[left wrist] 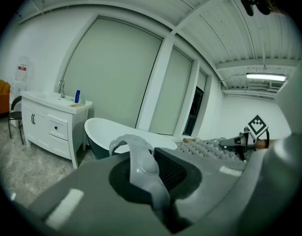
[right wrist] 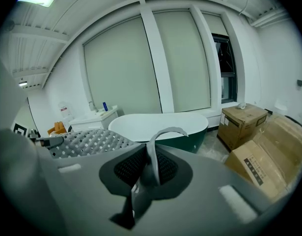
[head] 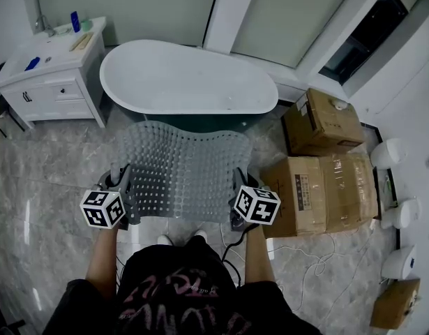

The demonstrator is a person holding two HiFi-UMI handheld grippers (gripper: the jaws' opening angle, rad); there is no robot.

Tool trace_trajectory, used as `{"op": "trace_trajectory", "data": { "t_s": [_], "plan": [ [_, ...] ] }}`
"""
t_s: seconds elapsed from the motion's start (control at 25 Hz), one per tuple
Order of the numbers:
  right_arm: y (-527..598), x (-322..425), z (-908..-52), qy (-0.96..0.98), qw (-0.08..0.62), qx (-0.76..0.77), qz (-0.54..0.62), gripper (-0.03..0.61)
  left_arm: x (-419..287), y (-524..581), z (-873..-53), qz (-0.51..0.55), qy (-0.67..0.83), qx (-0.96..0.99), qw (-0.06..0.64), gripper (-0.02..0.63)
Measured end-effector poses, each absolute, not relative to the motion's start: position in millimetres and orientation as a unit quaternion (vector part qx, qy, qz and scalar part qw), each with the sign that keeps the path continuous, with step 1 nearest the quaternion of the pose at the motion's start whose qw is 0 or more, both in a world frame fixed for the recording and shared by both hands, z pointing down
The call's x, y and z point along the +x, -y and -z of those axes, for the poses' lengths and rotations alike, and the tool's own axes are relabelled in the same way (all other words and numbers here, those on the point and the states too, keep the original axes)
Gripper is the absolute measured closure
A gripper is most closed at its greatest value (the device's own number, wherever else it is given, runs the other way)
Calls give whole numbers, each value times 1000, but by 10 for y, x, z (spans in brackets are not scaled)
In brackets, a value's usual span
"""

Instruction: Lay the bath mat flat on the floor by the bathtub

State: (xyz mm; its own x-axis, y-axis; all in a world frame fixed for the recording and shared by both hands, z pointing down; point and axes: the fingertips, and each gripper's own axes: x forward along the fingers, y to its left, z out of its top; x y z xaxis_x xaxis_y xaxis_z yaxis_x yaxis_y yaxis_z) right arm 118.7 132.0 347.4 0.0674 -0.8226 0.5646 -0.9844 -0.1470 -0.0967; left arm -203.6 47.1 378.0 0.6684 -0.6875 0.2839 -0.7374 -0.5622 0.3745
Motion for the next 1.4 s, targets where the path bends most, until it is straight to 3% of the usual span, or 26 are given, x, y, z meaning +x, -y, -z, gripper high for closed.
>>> {"op": "trace_trajectory", "data": {
  "t_s": [1.4],
  "plan": [
    [-932,1476,-3867,630,171,696,-299,520,-1721,-229,-4107,-98,402,870,267,594]
  ]
}}
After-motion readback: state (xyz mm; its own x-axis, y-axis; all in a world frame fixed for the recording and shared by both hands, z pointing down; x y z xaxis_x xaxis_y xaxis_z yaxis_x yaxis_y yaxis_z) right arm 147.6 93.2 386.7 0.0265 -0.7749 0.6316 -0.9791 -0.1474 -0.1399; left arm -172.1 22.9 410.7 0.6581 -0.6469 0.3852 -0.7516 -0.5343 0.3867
